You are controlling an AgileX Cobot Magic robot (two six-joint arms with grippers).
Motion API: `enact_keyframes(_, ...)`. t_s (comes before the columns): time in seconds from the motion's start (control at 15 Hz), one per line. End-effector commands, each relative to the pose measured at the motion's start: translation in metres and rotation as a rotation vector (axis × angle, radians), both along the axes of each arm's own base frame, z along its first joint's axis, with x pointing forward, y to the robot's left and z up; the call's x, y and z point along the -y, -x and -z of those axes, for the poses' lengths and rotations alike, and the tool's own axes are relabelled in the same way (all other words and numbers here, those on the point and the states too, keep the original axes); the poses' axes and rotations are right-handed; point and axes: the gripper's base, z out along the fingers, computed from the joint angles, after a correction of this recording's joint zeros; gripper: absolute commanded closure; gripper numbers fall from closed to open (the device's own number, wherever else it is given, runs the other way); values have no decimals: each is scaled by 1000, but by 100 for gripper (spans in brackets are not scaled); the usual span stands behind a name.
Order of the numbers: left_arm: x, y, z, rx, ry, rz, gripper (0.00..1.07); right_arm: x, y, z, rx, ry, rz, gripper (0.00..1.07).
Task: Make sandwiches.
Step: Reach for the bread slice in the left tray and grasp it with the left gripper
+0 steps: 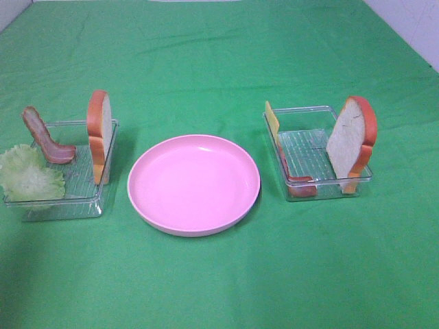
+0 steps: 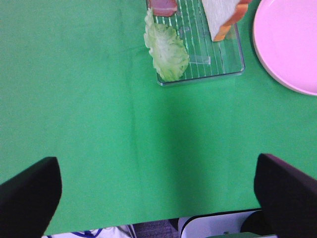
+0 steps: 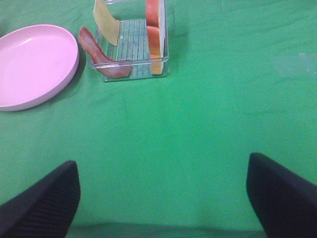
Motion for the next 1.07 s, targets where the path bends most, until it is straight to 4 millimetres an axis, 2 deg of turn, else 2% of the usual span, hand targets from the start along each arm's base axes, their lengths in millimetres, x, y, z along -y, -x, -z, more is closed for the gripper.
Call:
enact_keyframes(0.07,0,-54,7,-167,-6,16,4,0,4,1,34,7,-2,20)
enact_keyframes(0.13,1,-89,11,-201,4,0,4,0,4,1,34,7,-2,20)
enact_keyframes(0.2,4,-109,16,-219,18,-15,4,0,4,1,34,7,-2,20)
enact_keyframes(0.33,23,-143,29,-254,33,-13,4,0,4,1,34,7,-2,20)
enact_keyframes(0.4,30,-151,33,-263,34,-3,4,0,4,1,34,7,-2,20)
enact_keyframes(0.53,61,-174,45,-285,31,51,4,0,4,1,34,7,-2,20)
enact_keyframes(0.73,97,-199,68,-321,41,85,4,0,4,1,34,7,-2,20)
enact_keyframes(0.93,111,-209,87,-363,40,85,4,0,4,1,34,7,-2,20)
enact_keyframes(1.0,119,-214,101,-384,33,99,4,0,4,1,34,7,-2,20)
enact_keyframes(1.07,123,-217,107,-377,29,105,4,0,4,1,34,6,-3,20)
